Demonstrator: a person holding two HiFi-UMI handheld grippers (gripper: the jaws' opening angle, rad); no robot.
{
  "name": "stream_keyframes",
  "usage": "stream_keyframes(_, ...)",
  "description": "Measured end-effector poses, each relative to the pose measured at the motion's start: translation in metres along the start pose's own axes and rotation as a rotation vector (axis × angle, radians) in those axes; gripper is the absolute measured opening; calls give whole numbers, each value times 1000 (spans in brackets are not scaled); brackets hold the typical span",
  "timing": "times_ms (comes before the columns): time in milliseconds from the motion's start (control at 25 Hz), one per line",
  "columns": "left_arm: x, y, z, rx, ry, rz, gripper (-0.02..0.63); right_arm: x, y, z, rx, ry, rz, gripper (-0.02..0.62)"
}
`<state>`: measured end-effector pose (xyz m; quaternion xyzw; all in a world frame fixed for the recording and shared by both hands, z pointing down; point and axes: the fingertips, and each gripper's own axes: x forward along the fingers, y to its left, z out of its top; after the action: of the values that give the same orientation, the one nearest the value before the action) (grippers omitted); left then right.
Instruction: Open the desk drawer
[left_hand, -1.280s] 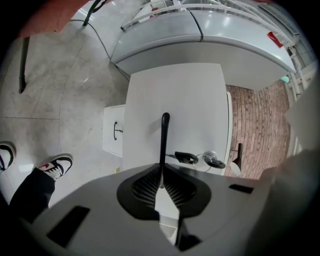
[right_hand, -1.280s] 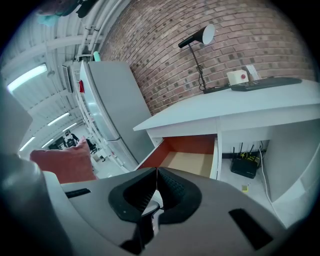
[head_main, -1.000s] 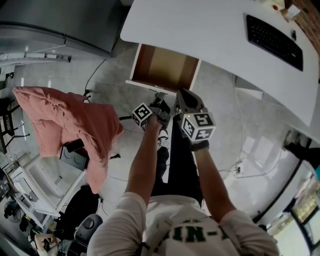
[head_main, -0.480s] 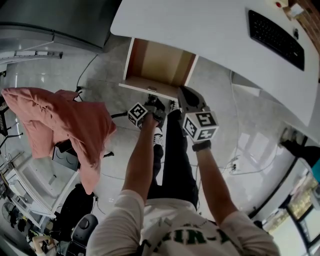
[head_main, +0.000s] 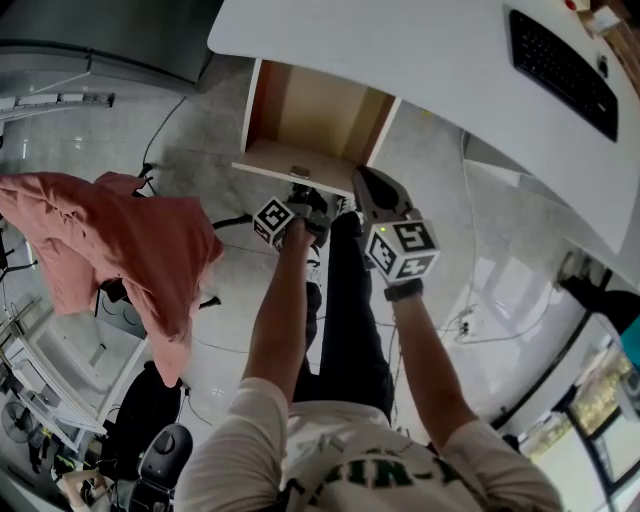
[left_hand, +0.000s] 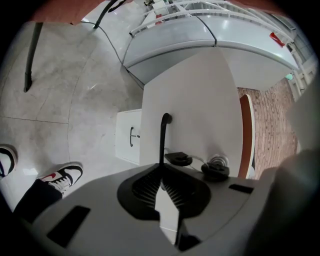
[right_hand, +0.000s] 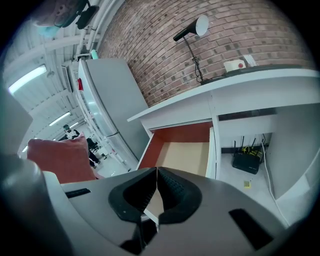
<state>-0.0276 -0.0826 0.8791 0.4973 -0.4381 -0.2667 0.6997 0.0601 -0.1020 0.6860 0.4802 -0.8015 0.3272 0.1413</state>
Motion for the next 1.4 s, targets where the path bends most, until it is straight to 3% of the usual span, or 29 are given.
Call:
stream_keyframes(360, 3, 2, -1, 26, 20, -10, 12, 5, 6, -1, -8, -3, 31, 5)
stream_keyframes(720, -14, 3, -3, 83, 44, 96, 36, -2, 11, 0, 1, 5, 34, 5)
stream_keyframes(840, -26, -1, -2, 125, 60, 139, 75, -5, 12, 7, -2, 2, 29, 5)
stream_keyframes(1160, -89, -22, -1, 262, 125, 238, 75, -29, 27, 15, 10, -1, -2, 5)
stream_keyframes(1280, -107, -38, 1, 314, 141, 254, 75, -41, 37, 22, 4, -6, -4, 5)
stream_keyframes(1400, -122, -72, 0, 375, 166, 217, 75, -56, 49, 32, 3, -17, -12, 5)
